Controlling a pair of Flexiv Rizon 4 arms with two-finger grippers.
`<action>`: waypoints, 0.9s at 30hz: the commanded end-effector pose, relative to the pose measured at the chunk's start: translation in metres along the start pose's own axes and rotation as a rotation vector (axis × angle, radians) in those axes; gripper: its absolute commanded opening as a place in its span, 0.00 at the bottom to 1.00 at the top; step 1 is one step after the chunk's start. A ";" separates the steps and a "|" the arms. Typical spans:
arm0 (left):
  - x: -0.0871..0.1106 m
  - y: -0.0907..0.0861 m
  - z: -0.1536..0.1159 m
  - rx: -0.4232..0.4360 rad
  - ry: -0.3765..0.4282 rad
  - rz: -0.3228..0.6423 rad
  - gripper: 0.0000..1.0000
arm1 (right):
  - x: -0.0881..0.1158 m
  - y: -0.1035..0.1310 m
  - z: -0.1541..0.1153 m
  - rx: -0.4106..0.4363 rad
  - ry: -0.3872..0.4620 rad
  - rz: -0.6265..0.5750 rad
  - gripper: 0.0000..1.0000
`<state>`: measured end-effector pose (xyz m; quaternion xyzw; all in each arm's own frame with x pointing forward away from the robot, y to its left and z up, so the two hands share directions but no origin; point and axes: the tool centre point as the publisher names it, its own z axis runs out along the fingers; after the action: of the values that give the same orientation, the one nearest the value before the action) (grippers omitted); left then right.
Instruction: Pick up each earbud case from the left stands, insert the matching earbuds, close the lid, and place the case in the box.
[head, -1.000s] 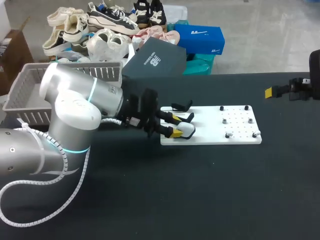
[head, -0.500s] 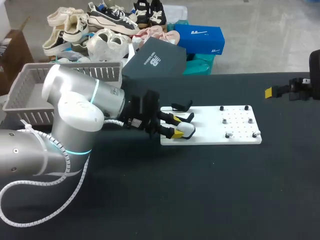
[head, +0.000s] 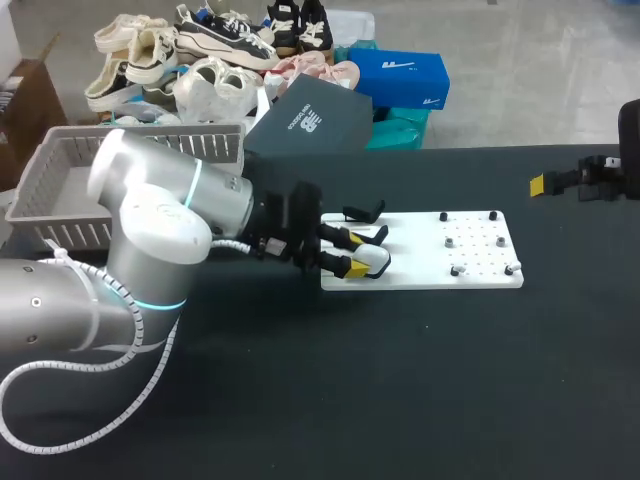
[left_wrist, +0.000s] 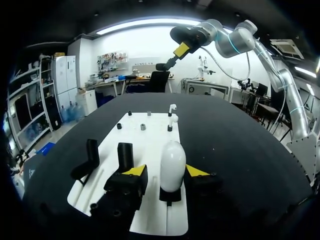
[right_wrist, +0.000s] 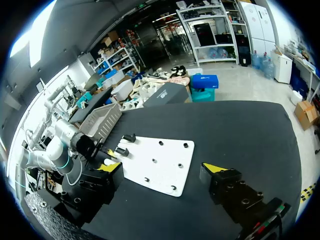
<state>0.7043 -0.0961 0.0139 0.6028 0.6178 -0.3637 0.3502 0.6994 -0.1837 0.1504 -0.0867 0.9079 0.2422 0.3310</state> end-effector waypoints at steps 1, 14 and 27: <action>0.001 0.000 0.001 0.005 0.001 0.008 0.31 | 0.000 -0.002 0.000 -0.006 0.001 -0.002 1.00; -0.005 -0.004 -0.010 0.007 -0.026 0.018 0.00 | 0.000 -0.002 0.000 -0.006 0.001 -0.002 1.00; -0.044 -0.022 -0.044 0.064 -0.141 0.025 0.00 | 0.000 -0.002 0.000 -0.006 0.001 -0.002 1.00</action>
<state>0.6918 -0.0872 0.0654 0.5966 0.5744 -0.4204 0.3707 0.6994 -0.1837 0.1504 -0.0867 0.9079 0.2422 0.3310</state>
